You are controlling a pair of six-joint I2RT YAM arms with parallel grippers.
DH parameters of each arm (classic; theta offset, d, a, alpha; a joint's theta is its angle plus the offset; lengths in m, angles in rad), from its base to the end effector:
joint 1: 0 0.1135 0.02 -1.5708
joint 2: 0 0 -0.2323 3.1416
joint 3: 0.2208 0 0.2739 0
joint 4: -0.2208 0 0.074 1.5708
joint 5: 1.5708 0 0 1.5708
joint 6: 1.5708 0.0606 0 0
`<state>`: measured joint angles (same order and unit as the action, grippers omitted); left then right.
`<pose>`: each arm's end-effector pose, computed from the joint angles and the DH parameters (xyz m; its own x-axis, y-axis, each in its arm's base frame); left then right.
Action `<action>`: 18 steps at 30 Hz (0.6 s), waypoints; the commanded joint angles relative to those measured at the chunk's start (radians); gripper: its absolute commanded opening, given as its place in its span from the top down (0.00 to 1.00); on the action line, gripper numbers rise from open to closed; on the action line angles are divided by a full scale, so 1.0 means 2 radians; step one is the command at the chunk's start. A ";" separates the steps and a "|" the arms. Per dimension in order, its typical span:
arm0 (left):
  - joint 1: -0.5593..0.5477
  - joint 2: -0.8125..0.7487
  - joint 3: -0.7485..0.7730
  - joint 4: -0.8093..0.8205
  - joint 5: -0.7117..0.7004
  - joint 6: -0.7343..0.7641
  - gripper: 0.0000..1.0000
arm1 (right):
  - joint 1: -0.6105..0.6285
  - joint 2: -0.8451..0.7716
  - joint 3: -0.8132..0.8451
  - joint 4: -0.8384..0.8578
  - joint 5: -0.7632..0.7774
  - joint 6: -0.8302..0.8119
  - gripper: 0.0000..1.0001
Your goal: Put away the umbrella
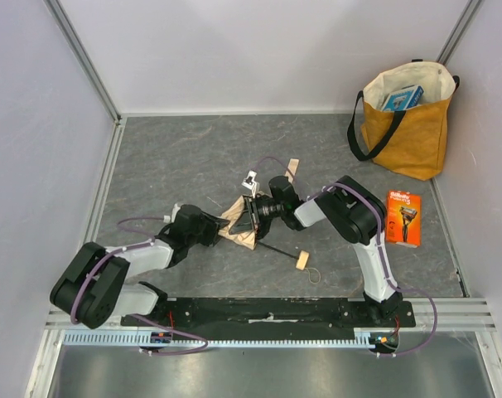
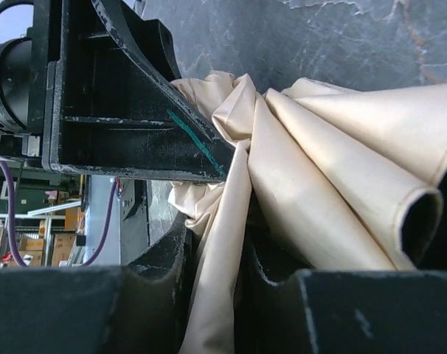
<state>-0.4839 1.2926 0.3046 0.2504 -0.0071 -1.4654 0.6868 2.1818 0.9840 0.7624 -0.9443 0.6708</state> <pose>0.2241 -0.1173 0.0562 -0.5207 -0.8498 -0.0826 -0.5435 0.4045 -0.7355 0.2827 0.2953 0.0306 -0.8396 -0.2171 -0.4979 -0.5334 0.1566 0.8313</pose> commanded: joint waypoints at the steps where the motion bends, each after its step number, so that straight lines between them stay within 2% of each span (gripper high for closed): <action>1: -0.003 0.059 -0.011 -0.028 -0.039 0.008 0.66 | 0.015 0.040 -0.013 -0.191 0.012 -0.031 1.00; 3: -0.003 0.060 -0.012 -0.022 -0.037 0.020 0.90 | 0.015 0.027 -0.009 -0.217 0.023 -0.051 1.00; 4: -0.004 0.055 -0.010 -0.034 -0.039 0.023 0.98 | 0.015 0.019 -0.007 -0.237 0.037 -0.068 0.99; 8: -0.004 0.010 -0.007 -0.092 -0.042 0.027 0.98 | 0.016 -0.034 0.002 -0.319 0.105 -0.111 0.64; 10: -0.004 -0.002 0.007 -0.148 -0.039 0.029 0.98 | 0.021 -0.077 0.010 -0.359 0.151 -0.136 0.32; 11: -0.003 -0.001 0.019 -0.177 -0.034 0.032 0.98 | 0.027 -0.096 0.016 -0.380 0.179 -0.153 0.24; 13: -0.003 0.006 0.035 -0.215 -0.022 0.035 0.98 | 0.045 -0.138 0.030 -0.409 0.248 -0.192 0.15; 16: -0.003 0.022 0.052 -0.243 -0.003 0.038 0.98 | 0.084 -0.184 0.027 -0.409 0.330 -0.250 0.10; 18: -0.003 0.029 0.058 -0.255 0.001 0.036 0.98 | 0.122 -0.197 0.027 -0.419 0.423 -0.299 0.09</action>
<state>-0.4904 1.2980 0.4229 0.0448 0.0090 -1.4837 0.8333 1.8561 1.0447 0.1127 -0.4934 0.3092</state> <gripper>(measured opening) 0.422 0.897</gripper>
